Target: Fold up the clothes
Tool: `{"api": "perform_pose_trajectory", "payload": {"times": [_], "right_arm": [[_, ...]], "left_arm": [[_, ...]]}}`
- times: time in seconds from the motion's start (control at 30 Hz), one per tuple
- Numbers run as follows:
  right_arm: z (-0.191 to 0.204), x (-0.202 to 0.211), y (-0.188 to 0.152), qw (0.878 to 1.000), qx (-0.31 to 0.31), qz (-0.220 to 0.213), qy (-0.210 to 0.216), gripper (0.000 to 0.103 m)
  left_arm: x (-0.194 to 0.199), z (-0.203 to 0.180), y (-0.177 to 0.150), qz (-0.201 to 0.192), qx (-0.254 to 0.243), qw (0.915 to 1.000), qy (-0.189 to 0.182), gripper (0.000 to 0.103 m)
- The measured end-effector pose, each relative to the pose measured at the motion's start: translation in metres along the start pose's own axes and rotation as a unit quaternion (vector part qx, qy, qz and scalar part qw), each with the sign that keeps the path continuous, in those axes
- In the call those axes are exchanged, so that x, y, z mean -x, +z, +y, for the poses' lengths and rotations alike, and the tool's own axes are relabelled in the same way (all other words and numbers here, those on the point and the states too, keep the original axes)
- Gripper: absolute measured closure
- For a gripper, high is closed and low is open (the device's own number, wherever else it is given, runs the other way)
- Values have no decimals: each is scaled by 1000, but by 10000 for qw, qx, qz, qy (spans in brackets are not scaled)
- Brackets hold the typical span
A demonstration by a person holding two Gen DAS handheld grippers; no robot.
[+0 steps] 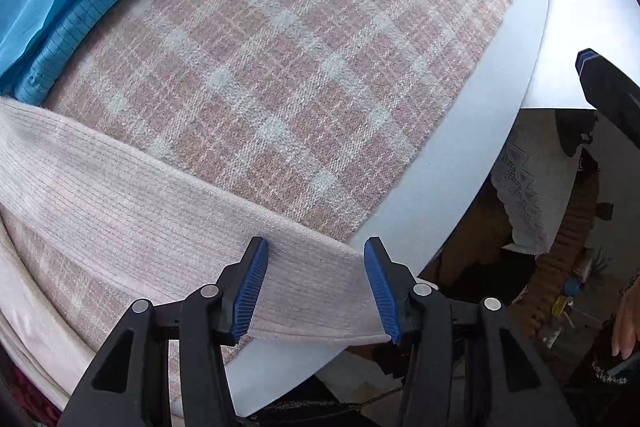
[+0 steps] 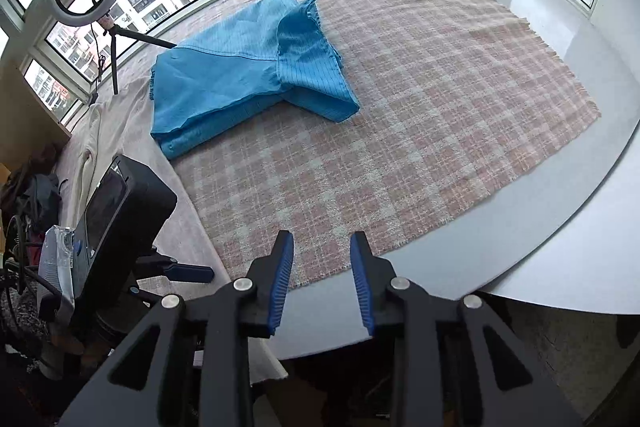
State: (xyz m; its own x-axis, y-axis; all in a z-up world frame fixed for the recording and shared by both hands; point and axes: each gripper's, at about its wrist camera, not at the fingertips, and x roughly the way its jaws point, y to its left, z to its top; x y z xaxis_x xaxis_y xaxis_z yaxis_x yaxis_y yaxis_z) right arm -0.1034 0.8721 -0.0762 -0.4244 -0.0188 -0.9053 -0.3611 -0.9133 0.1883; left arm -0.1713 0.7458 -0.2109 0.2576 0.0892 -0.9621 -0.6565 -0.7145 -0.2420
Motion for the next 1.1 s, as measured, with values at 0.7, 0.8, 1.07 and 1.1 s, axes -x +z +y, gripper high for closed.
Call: {"api": "perform_pose_trajectory", "payload": {"times": [0.7,0.8,1.07,1.1], "right_arm": [[129,-35,106,9807,1480,-14,1280,73],[192,-85,135,9653,2004,426,1618,73],[309,-225,181,9495,2628,1294,1128,73],[313,-232,183,9495,2665,1320,1004,73]], "left_arm": [[72,67,-72,-1066,396,9896,-875,101],[81,102,-102,-1299,613,9856,-893,101],[80,137,-139,-1452,964,9824,-672,101],[80,139,-141,-1458,981,9821,-676,101]]}}
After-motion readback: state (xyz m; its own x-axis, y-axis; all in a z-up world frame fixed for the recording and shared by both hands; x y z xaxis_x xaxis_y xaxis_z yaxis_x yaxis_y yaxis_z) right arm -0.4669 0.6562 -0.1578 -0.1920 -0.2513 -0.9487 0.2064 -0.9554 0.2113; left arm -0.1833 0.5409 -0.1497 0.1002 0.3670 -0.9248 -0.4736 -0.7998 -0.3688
